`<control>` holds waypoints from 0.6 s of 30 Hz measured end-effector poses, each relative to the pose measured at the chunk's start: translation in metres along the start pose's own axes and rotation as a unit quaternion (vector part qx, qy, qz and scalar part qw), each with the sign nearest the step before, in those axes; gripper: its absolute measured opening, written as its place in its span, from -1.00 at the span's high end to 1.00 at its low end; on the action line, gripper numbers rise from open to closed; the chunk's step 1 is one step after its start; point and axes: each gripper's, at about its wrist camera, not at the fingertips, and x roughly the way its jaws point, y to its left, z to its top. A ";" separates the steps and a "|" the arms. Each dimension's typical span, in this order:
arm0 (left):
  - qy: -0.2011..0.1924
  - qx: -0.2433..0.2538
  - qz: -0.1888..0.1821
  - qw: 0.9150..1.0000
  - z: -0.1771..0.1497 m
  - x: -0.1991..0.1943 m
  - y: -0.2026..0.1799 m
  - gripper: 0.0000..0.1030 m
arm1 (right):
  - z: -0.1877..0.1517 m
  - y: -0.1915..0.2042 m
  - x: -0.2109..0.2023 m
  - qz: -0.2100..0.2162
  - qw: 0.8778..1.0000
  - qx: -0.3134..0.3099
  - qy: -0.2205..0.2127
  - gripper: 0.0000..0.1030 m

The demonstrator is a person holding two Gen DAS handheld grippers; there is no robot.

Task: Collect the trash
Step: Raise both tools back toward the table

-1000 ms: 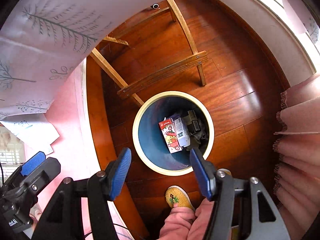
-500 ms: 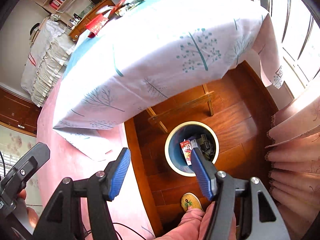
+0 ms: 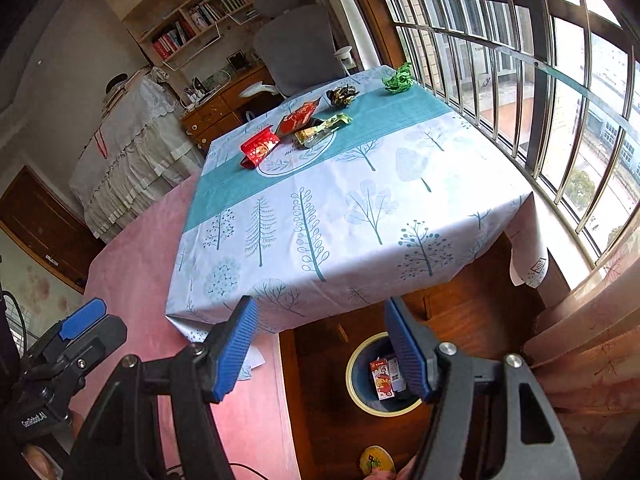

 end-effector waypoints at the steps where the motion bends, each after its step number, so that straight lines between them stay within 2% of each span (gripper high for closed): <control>1: -0.005 0.003 0.000 1.000 0.006 -0.001 -0.001 -0.86 | 0.004 0.003 -0.002 -0.004 1.000 -0.006 -0.005 -0.28; 10: -0.026 0.006 0.004 1.000 0.063 0.017 -0.012 -0.86 | 0.061 0.012 -0.007 -0.051 0.996 -0.058 -0.045 -0.28; 14: -0.039 0.012 0.018 0.999 0.097 0.040 -0.021 -0.86 | 0.097 0.006 0.003 -0.059 0.993 -0.075 -0.066 -0.28; 18: -0.047 0.011 0.031 0.998 0.141 0.081 -0.029 -0.86 | 0.146 -0.011 0.030 -0.063 0.991 -0.092 -0.077 -0.28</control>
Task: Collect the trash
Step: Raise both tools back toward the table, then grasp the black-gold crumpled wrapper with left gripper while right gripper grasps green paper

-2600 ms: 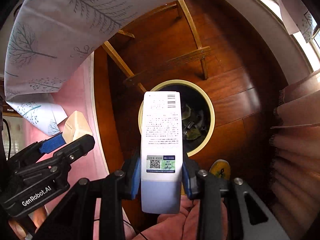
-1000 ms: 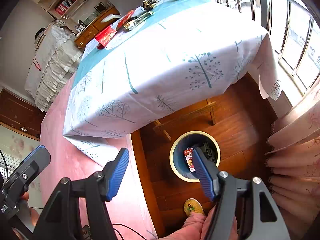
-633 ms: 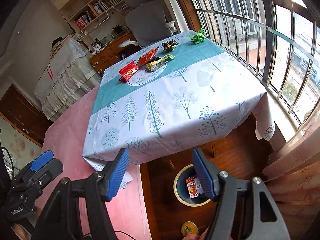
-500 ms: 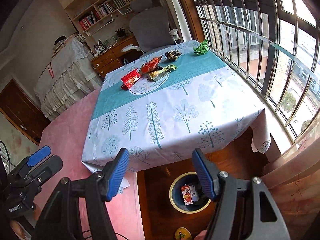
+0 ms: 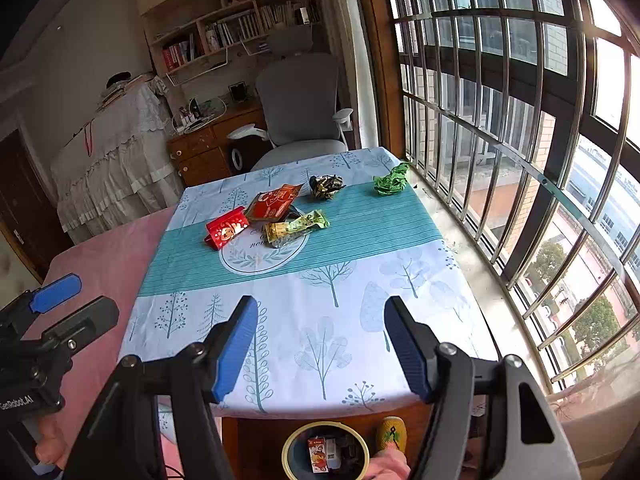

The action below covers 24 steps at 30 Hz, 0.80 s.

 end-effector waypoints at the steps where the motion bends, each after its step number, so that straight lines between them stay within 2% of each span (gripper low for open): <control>1: 0.000 -0.002 0.006 1.000 0.011 0.014 -0.002 -0.86 | 0.010 -0.007 0.011 0.000 1.000 -0.003 0.000 -0.28; 6: 0.027 -0.021 0.043 0.999 0.070 0.098 -0.015 -0.86 | 0.067 -0.057 0.082 0.004 1.000 0.007 0.026 -0.28; 11: 0.073 -0.036 0.052 0.995 0.122 0.195 -0.025 -0.86 | 0.117 -0.109 0.157 0.020 0.997 0.018 0.067 -0.28; 13: 0.089 -0.047 0.051 0.994 0.139 0.234 -0.028 -0.77 | 0.133 -0.128 0.188 0.030 0.996 0.023 0.079 -0.28; 18: 0.131 -0.061 0.054 0.988 0.165 0.323 -0.033 -0.68 | 0.164 -0.163 0.264 0.047 0.992 0.053 0.109 -0.28; 24: 0.172 -0.071 0.070 0.980 0.176 0.401 -0.033 -0.60 | 0.183 -0.188 0.337 0.063 0.983 0.100 0.140 -0.28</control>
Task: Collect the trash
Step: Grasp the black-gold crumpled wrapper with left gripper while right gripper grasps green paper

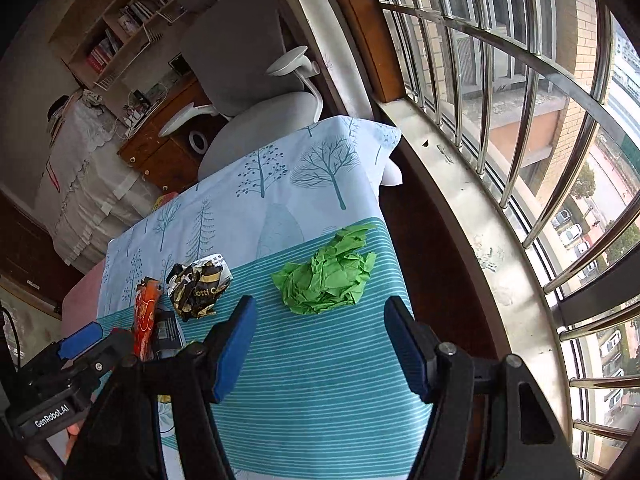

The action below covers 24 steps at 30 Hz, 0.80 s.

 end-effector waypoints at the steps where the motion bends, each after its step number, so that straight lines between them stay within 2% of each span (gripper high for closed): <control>1: 0.006 -0.003 0.001 1.000 0.004 0.010 0.000 -0.58 | 0.004 -0.003 0.007 0.002 1.000 0.006 0.003 -0.28; 7: 0.033 -0.027 0.008 0.999 0.025 0.056 -0.001 -0.52 | 0.022 -0.008 0.050 0.007 0.999 0.015 0.030 -0.28; 12: 0.054 -0.011 0.025 0.998 0.032 0.084 -0.011 -0.48 | 0.020 -0.009 0.073 0.014 0.998 0.003 0.059 -0.02; 18: 0.081 -0.011 0.032 0.996 0.035 0.108 -0.014 -0.33 | 0.015 -0.006 0.074 0.021 0.998 -0.018 0.052 -0.02; 21: 0.075 -0.009 0.032 0.997 0.038 0.110 -0.016 -0.33 | 0.015 -0.006 0.074 0.026 0.998 -0.027 0.052 0.06; 24: 0.068 -0.002 0.033 0.997 0.040 0.108 -0.017 -0.24 | 0.014 -0.006 0.074 0.029 0.997 -0.039 0.052 0.12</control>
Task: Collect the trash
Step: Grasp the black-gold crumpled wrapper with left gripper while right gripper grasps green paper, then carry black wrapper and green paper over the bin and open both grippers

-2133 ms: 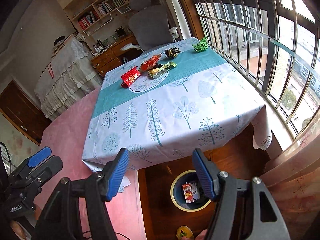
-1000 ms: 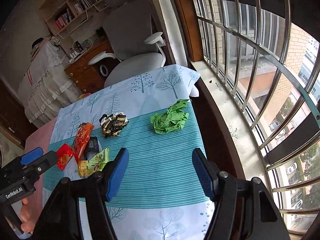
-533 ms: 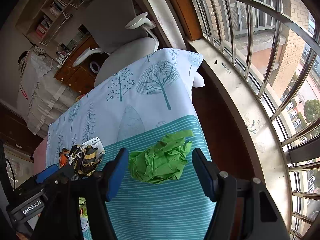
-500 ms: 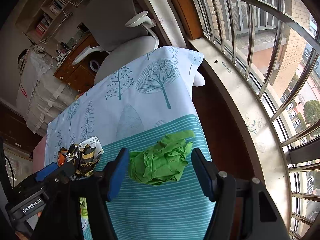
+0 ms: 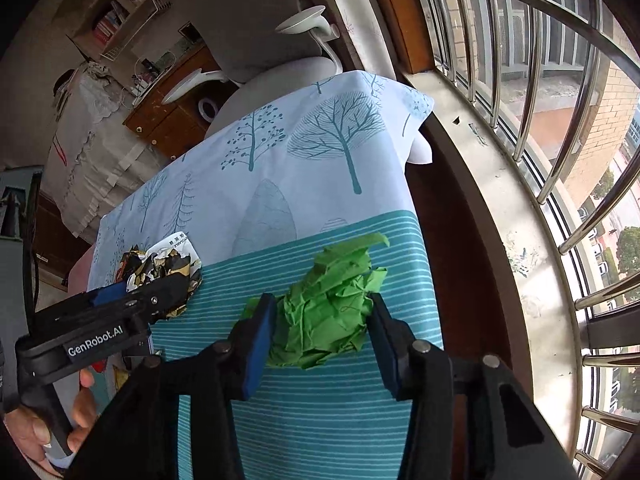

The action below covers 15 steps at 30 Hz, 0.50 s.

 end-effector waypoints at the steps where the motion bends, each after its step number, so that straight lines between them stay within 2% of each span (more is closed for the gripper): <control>1: -0.003 0.003 0.002 1.000 0.000 -0.001 -0.001 -0.21 | -0.001 0.001 0.000 -0.001 1.000 -0.003 -0.002 0.13; 8: -0.019 0.026 0.016 0.999 -0.008 -0.011 -0.007 -0.07 | -0.008 0.006 -0.004 0.010 1.000 -0.007 -0.001 0.19; 15: -0.039 0.013 -0.004 0.999 -0.024 -0.048 0.004 -0.07 | -0.020 0.017 -0.018 0.021 1.000 -0.009 -0.004 0.20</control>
